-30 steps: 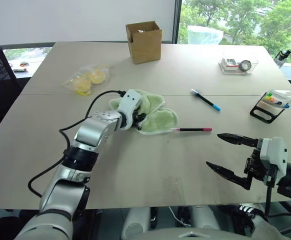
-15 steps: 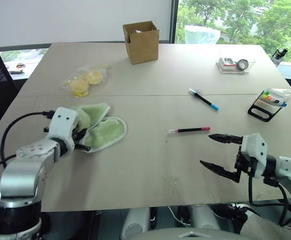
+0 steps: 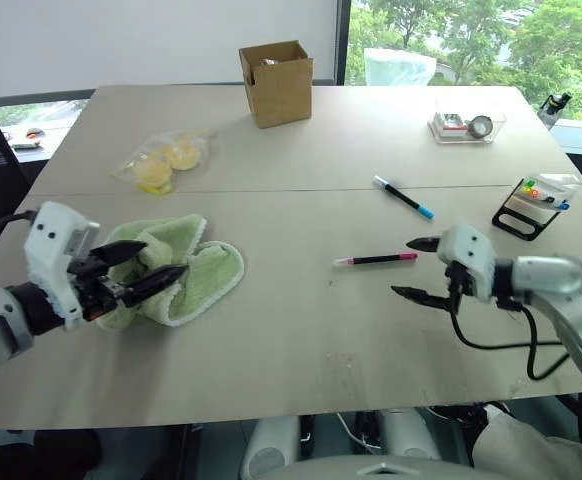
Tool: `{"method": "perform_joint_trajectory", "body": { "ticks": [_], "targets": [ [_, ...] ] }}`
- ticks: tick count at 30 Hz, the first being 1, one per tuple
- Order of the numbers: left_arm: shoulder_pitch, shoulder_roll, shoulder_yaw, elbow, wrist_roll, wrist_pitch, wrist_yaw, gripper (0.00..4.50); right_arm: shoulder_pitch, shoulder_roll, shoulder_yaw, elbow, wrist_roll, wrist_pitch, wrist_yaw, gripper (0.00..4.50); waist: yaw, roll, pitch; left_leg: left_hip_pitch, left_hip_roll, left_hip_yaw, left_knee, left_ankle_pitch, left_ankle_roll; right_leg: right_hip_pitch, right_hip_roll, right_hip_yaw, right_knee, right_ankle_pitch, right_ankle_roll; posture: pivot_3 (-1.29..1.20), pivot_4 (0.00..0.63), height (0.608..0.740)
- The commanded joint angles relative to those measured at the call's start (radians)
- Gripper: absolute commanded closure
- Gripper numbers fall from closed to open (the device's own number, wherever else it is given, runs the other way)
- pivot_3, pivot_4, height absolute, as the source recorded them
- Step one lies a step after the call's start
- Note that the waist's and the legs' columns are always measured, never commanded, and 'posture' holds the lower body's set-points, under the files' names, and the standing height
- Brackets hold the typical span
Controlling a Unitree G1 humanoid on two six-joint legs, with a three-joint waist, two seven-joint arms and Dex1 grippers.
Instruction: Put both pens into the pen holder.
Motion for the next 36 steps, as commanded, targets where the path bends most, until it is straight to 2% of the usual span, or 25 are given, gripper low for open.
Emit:
{"method": "perform_joint_trajectory", "body": {
  "ticks": [1, 4, 6, 12, 16, 22, 25, 31, 32, 33, 36],
  "targets": [
    [-0.048, -0.046, -0.145, -0.123, -0.047, -0.049, 0.057, 0.1, -0.152, 0.039, 0.092, 0.078, -0.047, 0.092, 0.042, 0.0, 0.002, 0.0, 0.0, -0.001, 0.0, 0.0, 0.0, 0.0, 0.0, 0.0, 0.0, 0.0, 0.0, 0.001, -0.001, 0.0, 0.15, 0.74],
    [-0.035, -0.13, -0.2, -0.158, -0.046, -0.125, 0.091, 0.1, -0.25, 0.055, 0.176, 0.088, -0.064, 0.196, 0.086, 0.0, 0.004, -0.002, -0.001, -0.003, 0.0, 0.0, 0.0, 0.001, 0.001, 0.001, 0.0, -0.002, 0.0, 0.003, 0.002, 0.0, 0.15, 0.74],
    [0.006, -0.146, -0.228, -0.182, -0.044, -0.19, 0.043, 0.1, -0.307, 0.074, 0.235, 0.097, -0.081, 0.238, 0.114, 0.0, 0.001, -0.002, 0.0, -0.003, 0.0, 0.0, 0.001, 0.002, 0.003, 0.001, 0.0, -0.002, 0.0, 0.003, 0.002, 0.0, 0.15, 0.74],
    [0.111, -0.103, -0.214, -0.214, -0.042, -0.289, -0.041, 0.1, -0.428, 0.122, 0.358, 0.175, -0.126, 0.342, 0.166, 0.0, -0.006, -0.001, 0.0, -0.002, 0.0, 0.0, 0.001, 0.001, 0.002, 0.0, 0.001, -0.003, 0.0, 0.003, 0.003, 0.0, 0.15, 0.74],
    [0.207, -0.074, -0.205, -0.235, -0.007, -0.35, -0.081, 0.1, -0.477, 0.153, 0.402, 0.233, -0.167, 0.327, 0.177, 0.0, -0.01, -0.001, 0.001, -0.002, 0.0, 0.0, 0.002, -0.001, -0.002, 0.0, 0.001, -0.003, 0.0, 0.003, 0.002, 0.0, 0.15, 0.74],
    [0.297, -0.069, -0.181, -0.233, 0.011, -0.422, -0.112, 0.1, -0.523, 0.234, 0.446, 0.305, -0.235, 0.368, 0.128, 0.0, -0.008, 0.0, 0.001, -0.002, 0.0, -0.001, 0.003, -0.001, -0.002, 0.0, 0.001, -0.003, 0.0, 0.003, 0.002, 0.0, 0.15, 0.74],
    [0.33, -0.071, -0.173, -0.226, 0.025, -0.453, -0.126, 0.0, -0.524, 0.225, 0.519, 0.333, -0.303, 0.322, 0.133, 0.85, -0.012, 0.0, 0.001, -0.003, 0.0, -0.001, 0.003, -0.001, -0.002, 0.0, 0.001, -0.003, 0.0, 0.003, 0.002, 0.0, 0.15, 0.74],
    [0.342, -0.068, -0.182, -0.213, 0.04, -0.487, -0.126, 0.0, -0.512, 0.201, 0.589, 0.357, -0.398, 0.221, 0.16, 3.58, -0.019, 0.001, 0.0, -0.001, 0.0, -0.001, 0.003, -0.001, -0.002, 0.001, 0.002, -0.004, 0.0, 0.0, 0.005, 0.0, 0.15, 0.74],
    [0.343, -0.067, -0.184, -0.21, 0.043, -0.492, -0.126, 0.0, -0.509, 0.199, 0.591, 0.358, -0.411, 0.206, 0.161, 4.18, -0.019, 0.001, 0.0, -0.001, 0.0, -0.001, 0.003, -0.001, -0.002, 0.001, 0.002, -0.004, 0.0, -0.001, 0.004, 0.0, 0.15, 0.74],
    [0.344, -0.068, -0.187, -0.208, 0.046, -0.496, -0.126, 0.0, -0.507, 0.198, 0.591, 0.36, -0.421, 0.194, 0.16, 4.46, -0.019, 0.001, 0.0, -0.001, 0.0, -0.001, 0.003, -0.001, -0.002, 0.001, 0.002, -0.004, 0.0, -0.001, 0.003, 0.0, 0.15, 0.74],
    [0.348, -0.072, -0.196, -0.202, 0.056, -0.507, -0.125, 0.0, -0.495, 0.197, 0.57, 0.367, -0.447, 0.15, 0.138, 4.49, -0.019, 0.001, 0.0, -0.001, 0.0, -0.001, 0.004, -0.001, -0.002, 0.001, 0.002, -0.004, 0.0, -0.001, 0.003, 0.0, 0.15, 0.74]
  ]
}}
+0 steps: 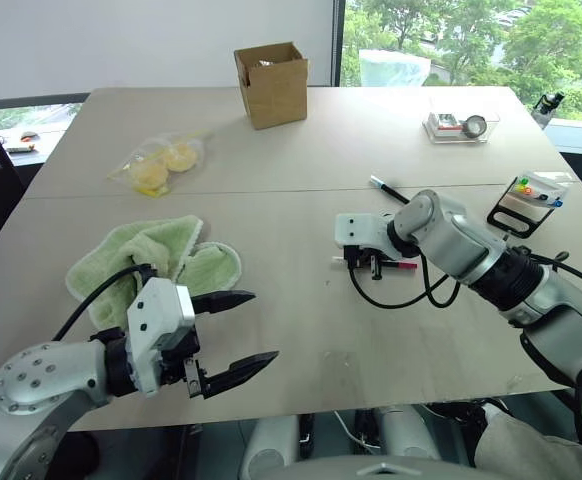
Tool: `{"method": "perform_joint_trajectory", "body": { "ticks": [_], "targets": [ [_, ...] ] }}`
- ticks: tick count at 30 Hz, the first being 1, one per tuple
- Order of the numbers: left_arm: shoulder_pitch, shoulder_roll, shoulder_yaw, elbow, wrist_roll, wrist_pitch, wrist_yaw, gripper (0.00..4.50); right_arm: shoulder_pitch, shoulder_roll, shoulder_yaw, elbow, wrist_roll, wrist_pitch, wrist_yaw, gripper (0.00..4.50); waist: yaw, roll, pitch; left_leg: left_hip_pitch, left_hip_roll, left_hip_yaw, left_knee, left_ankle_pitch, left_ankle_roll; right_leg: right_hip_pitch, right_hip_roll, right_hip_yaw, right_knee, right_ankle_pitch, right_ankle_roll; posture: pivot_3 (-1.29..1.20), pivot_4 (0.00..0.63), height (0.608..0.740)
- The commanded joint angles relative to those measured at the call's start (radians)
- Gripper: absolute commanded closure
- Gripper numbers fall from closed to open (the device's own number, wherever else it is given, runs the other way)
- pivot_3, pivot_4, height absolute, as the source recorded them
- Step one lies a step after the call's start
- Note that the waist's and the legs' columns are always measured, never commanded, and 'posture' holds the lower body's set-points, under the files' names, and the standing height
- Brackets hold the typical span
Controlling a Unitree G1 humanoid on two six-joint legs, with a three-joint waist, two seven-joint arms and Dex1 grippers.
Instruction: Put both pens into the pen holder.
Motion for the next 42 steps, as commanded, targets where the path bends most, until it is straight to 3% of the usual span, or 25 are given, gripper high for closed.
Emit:
{"method": "perform_joint_trajectory", "body": {
  "ticks": [1, 4, 7, 9, 12, 18, 23, 28, 33, 42],
  "targets": [
    [0.005, 0.002, 0.0, 0.001, 0.006, -0.037, -0.006, 0.0, 0.028, -0.023, -0.046, 0.025, -0.046, -0.04, -0.035, 4.49, 0.0, -0.001, 0.0, 0.0, 0.0, 0.0, 0.0, 0.0, 0.0, 0.0, 0.0, 0.0, 0.0, 0.0, 0.0, 0.0, 0.15, 0.74],
    [0.01, -0.005, -0.003, -0.002, 0.012, -0.044, 0.006, 0.0, 0.055, 0.009, -0.225, 0.001, 0.058, -0.036, -0.059, 4.49, 0.002, -0.001, 0.0, -0.001, 0.0, 0.0, 0.0, 0.0, 0.0, 0.0, 0.0, 0.0, 0.0, 0.001, 0.0, 0.0, 0.15, 0.74],
    [0.013, -0.021, -0.009, -0.002, 0.022, -0.051, 0.031, 0.0, 0.061, 0.133, -0.72, 0.04, 0.409, -0.069, -0.117, 4.49, -0.003, 0.0, 0.001, -0.002, 0.0, 0.0, 0.0, 0.0, 0.0, 0.0, 0.0, 0.0, 0.0, 0.004, -0.001, 0.0, 0.15, 0.74],
    [0.014, -0.031, -0.022, -0.005, 0.028, -0.055, 0.043, 0.0, 0.059, 0.137, -0.895, 0.065, 0.46, -0.111, -0.223, 4.49, -0.001, 0.001, 0.001, -0.002, 0.0, 0.0, -0.002, 0.0, 0.0, -0.001, 0.0, 0.0, 0.0, 0.004, 0.0, 0.0, 0.15, 0.74],
    [0.002, -0.041, -0.052, -0.003, 0.035, -0.062, 0.063, 0.0, 0.092, 0.111, -1.053, 0.088, 0.464, -0.221, -0.366, 4.49, 0.019, 0.001, 0.001, -0.002, 0.0, 0.0, -0.002, 0.0, 0.0, 0.0, 0.0, -0.001, -0.002, 0.004, 0.0, 0.0, 0.15, 0.74],
    [-0.063, -0.034, -0.106, 0.043, 0.049, -0.077, 0.065, 0.0, 0.164, 0.091, -1.148, 0.151, 0.376, -0.565, -0.563, 4.49, 0.012, 0.007, 0.005, -0.001, 0.0, 0.002, -0.003, 0.0, 0.001, 0.0, 0.001, 0.0, -0.001, 0.004, 0.0, 0.0, 0.15, 0.74],
    [-0.116, -0.02, -0.123, 0.093, 0.059, -0.091, 0.051, 0.0, 0.194, 0.118, -1.216, 0.16, 0.322, -0.705, -0.82, 4.49, -0.002, 0.009, 0.006, 0.0, 0.001, 0.002, -0.003, 0.002, 0.004, 0.0, 0.002, 0.001, 0.001, 0.004, 0.001, 0.0, 0.15, 0.74],
    [-0.133, -0.021, -0.134, 0.112, 0.069, -0.099, 0.049, 0.0, 0.322, 0.166, -1.259, -0.001, 0.297, -0.776, -0.982, 4.49, -0.002, 0.008, 0.005, -0.001, 0.001, 0.003, -0.004, 0.003, 0.004, 0.0, 0.002, 0.001, -0.001, 0.004, 0.0, 0.0, 0.15, 0.74],
    [-0.166, -0.018, -0.15, 0.138, 0.078, -0.105, 0.047, 0.0, 0.447, 0.203, -1.24, -0.118, 0.278, -0.792, -1.043, 4.49, -0.004, 0.01, 0.006, -0.001, 0.001, 0.003, -0.004, 0.003, 0.004, 0.0, 0.002, 0.002, -0.001, 0.003, 0.001, 0.0, 0.15, 0.74],
    [-0.213, -0.013, -0.166, 0.161, 0.083, -0.109, 0.04, 0.0, 0.478, 0.203, -1.225, -0.071, 0.257, -0.878, -1.085, 4.49, -0.006, 0.01, 0.006, 0.003, 0.001, 0.004, -0.005, 0.0, 0.0, 0.002, 0.002, 0.004, 0.0, 0.002, 0.004, 0.0, 0.15, 0.74]
  ]
}}
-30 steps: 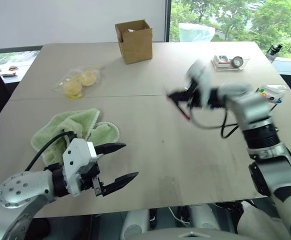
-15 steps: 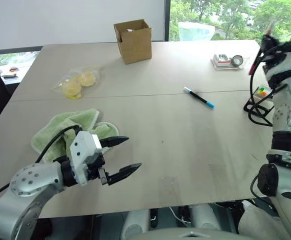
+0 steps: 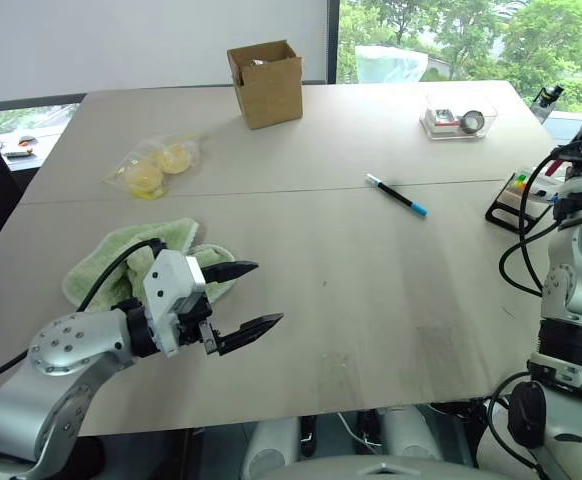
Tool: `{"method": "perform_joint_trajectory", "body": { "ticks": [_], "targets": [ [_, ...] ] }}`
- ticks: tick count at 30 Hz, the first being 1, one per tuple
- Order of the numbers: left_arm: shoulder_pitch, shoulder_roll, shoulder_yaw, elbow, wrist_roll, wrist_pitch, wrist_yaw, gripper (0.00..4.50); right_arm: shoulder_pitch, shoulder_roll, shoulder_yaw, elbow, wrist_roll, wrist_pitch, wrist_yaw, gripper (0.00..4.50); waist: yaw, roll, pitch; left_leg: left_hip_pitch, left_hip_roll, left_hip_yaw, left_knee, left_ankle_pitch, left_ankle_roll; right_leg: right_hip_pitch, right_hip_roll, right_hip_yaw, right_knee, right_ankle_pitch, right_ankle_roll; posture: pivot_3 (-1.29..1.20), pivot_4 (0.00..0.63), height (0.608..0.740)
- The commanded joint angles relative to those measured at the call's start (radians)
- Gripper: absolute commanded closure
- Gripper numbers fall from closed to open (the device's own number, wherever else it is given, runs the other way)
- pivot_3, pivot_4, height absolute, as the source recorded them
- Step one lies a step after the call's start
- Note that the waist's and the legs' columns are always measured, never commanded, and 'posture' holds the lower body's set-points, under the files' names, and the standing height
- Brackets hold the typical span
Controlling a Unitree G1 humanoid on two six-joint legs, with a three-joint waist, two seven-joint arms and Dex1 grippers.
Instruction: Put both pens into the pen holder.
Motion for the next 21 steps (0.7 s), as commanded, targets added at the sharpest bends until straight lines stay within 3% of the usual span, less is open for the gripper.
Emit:
{"method": "perform_joint_trajectory", "body": {
  "ticks": [1, 18, 21],
  "targets": [
    [-0.009, 0.012, -0.004, -0.006, 0.001, -0.02, -0.012, 0.0, -0.01, -0.006, 0.006, 0.02, -0.007, -0.066, -0.011, 4.49, 0.001, 0.0, 0.0, 0.0, 0.0, 0.0, 0.0, 0.001, 0.001, 0.0, 0.0, 0.0, 0.0, 0.0, -0.001, 0.0, 0.15, 0.74],
    [0.013, -0.01, -0.008, -0.07, -0.005, -0.009, 0.06, 0.0, -0.088, -0.025, 0.033, 0.326, -0.023, -0.294, -0.02, 4.49, 0.0, 0.0, 0.0, 0.0, 0.0, 0.001, 0.0, 0.002, 0.004, 0.0, 0.0, 0.001, 0.0, 0.002, -0.003, 0.0, 0.15, 0.74],
    [0.01, -0.013, -0.005, -0.076, -0.019, -0.008, 0.068, 0.0, -0.085, -0.026, 0.033, 0.348, -0.015, -0.32, -0.016, 3.12, 0.001, 0.0, 0.0, 0.0, 0.0, 0.001, 0.0, 0.002, 0.004, 0.0, 0.0, 0.001, 0.0, 0.002, -0.003, 0.0, 0.15, 0.74]
  ]
}}
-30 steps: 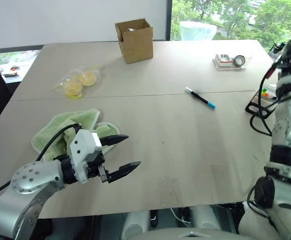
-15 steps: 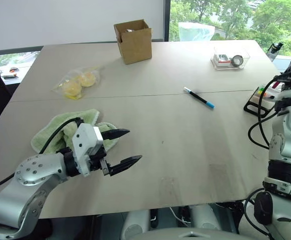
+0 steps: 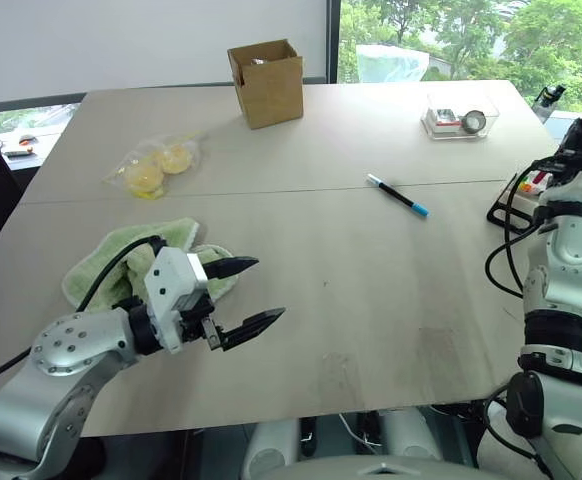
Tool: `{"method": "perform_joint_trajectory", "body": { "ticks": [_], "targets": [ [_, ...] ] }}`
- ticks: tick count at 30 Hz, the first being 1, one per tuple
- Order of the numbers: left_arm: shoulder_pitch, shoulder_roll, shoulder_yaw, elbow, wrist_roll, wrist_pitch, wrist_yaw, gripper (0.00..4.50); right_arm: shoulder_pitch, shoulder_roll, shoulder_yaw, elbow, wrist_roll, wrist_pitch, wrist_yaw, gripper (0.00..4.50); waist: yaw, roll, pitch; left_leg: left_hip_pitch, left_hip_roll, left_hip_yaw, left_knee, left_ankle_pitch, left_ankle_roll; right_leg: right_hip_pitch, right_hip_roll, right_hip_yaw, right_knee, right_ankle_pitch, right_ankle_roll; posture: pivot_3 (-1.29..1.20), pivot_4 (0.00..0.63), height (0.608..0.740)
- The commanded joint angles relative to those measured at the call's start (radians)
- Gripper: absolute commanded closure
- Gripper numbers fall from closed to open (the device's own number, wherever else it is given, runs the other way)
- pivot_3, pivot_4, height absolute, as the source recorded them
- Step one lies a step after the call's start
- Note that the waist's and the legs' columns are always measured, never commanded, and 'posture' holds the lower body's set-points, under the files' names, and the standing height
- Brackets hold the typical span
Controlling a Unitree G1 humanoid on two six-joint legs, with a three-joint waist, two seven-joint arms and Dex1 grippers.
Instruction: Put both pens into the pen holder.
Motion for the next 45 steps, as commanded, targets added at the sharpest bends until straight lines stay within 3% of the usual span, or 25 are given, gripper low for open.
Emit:
{"method": "perform_joint_trajectory", "body": {
  "ticks": [1, 6, 8, 14, 18, 21, 24, 29, 31, 34, 39, 45],
  "targets": [
    [-0.005, -0.006, 0.013, -0.04, -0.027, -0.006, 0.01, 0.0, -0.012, -0.022, -0.001, -0.005, 0.002, -0.055, 0.005, 2.71, 0.0, 0.0, 0.0, 0.0, 0.0, 0.0, 0.0, 0.0, 0.0, 0.0, 0.0, 0.0, 0.0, 0.0, 0.0, 0.0, 0.15, 0.74],
    [-0.028, -0.009, 0.026, -0.044, -0.088, -0.009, 0.001, 0.0, 0.038, -0.025, 0.003, -0.085, 0.01, -0.034, 0.018, 0.54, 0.0, 0.0, 0.0, 0.0, 0.0, 0.0, 0.0, 0.0, 0.0, 0.0, 0.0, 0.0, 0.0, 0.0, 0.0, 0.0, 0.15, 0.74],
    [-0.041, -0.013, 0.026, -0.045, -0.117, -0.008, -0.001, 0.0, 0.064, -0.033, 0.002, -0.145, 0.017, -0.007, 0.028, 0.08, 0.001, 0.0, 0.0, 0.0, 0.0, 0.0, 0.0, 0.0, 0.0, 0.0, 0.0, 0.0, 0.0, 0.0, 0.0, 0.0, 0.15, 0.74],
    [-0.106, -0.027, 0.001, -0.03, -0.2, 0.004, 0.003, 0.0, 0.119, -0.1, 0.01, -0.372, 0.069, 0.182, 0.093, 0.08, 0.003, 0.0, 0.0, 0.0, 0.0, 0.0, 0.0, 0.0, 0.0, 0.0, 0.0, 0.001, 0.0, -0.001, 0.001, 0.0, 0.15, 0.74],
    [-0.131, -0.039, -0.017, -0.012, -0.204, 0.001, 0.006, 0.0, 0.103, -0.173, 0.045, -0.492, 0.131, 0.437, 0.162, 0.08, 0.002, 0.0, 0.0, 0.003, 0.0, 0.0, 0.0, -0.001, -0.001, 0.002, 0.0, 0.001, 0.0, -0.002, 0.003, 0.0, 0.15, 0.74],
    [-0.151, -0.065, -0.023, 0.014, -0.2, -0.006, 0.022, 0.0, 0.05, -0.262, 0.165, -0.59, 0.249, 0.733, 0.324, 0.08, -0.001, 0.0, 0.0, 0.003, 0.0, 0.0, 0.0, -0.001, -0.001, 0.002, 0.0, 0.001, 0.0, -0.002, 0.002, 0.0, 0.15, 0.74],
    [-0.17, -0.092, -0.037, 0.022, -0.195, -0.01, 0.037, 0.0, -0.063, -0.337, 0.34, -0.568, 0.226, 1.018, 0.41, 0.08, -0.002, 0.0, 0.0, 0.004, 0.0, 0.0, -0.001, -0.001, 0.0, 0.002, 0.0, 0.002, 0.0, -0.002, 0.002, 0.0, 0.15, 0.74],
    [-0.153, -0.106, -0.029, 0.011, -0.182, -0.016, 0.057, 0.0, -0.312, -0.21, 0.496, -0.227, 0.235, 1.192, 0.545, 0.08, 0.003, -0.002, -0.001, 0.004, 0.0, 0.001, -0.001, 0.0, 0.001, 0.002, 0.0, 0.002, 0.0, 0.0, -0.001, 0.0, 0.15, 0.74],
    [-0.129, -0.107, -0.012, 0.0, -0.174, -0.023, 0.07, 0.0, -0.393, -0.176, 0.643, -0.06, 0.108, 1.146, 0.584, 0.08, 0.004, -0.002, -0.001, 0.003, 0.0, 0.001, -0.001, 0.0, 0.001, 0.002, 0.0, 0.001, 0.0, 0.0, -0.001, 0.0, 0.15, 0.74],
    [-0.097, -0.107, 0.012, -0.027, -0.178, -0.026, 0.097, 0.0, -0.494, -0.114, 0.764, 0.192, -0.033, 1.06, 0.582, 0.08, 0.004, -0.002, -0.001, -0.002, 0.0, 0.001, 0.001, 0.0, 0.001, -0.002, 0.0, 0.0, -0.001, 0.001, -0.001, 0.0, 0.15, 0.74],
    [-0.021, -0.122, 0.059, -0.077, -0.141, -0.036, 0.177, 0.0, -0.65, 0.007, 0.736, 0.588, -0.091, 0.9, 0.579, 0.08, -0.002, -0.002, 0.0, -0.006, 0.0, 0.002, 0.002, 0.0, 0.001, -0.004, 0.0, 0.001, -0.001, 0.002, 0.001, 0.0, 0.15, 0.74],
    [0.044, -0.198, 0.091, -0.125, -0.121, -0.039, 0.309, 0.0, -0.743, 0.071, 0.679, 0.787, -0.127, 0.782, 0.563, 0.08, -0.004, -0.002, 0.0, -0.005, 0.0, 0.002, 0.002, 0.0, 0.0, -0.004, 0.0, 0.001, 0.0, 0.002, 0.001, 0.0, 0.15, 0.74]
  ]
}}
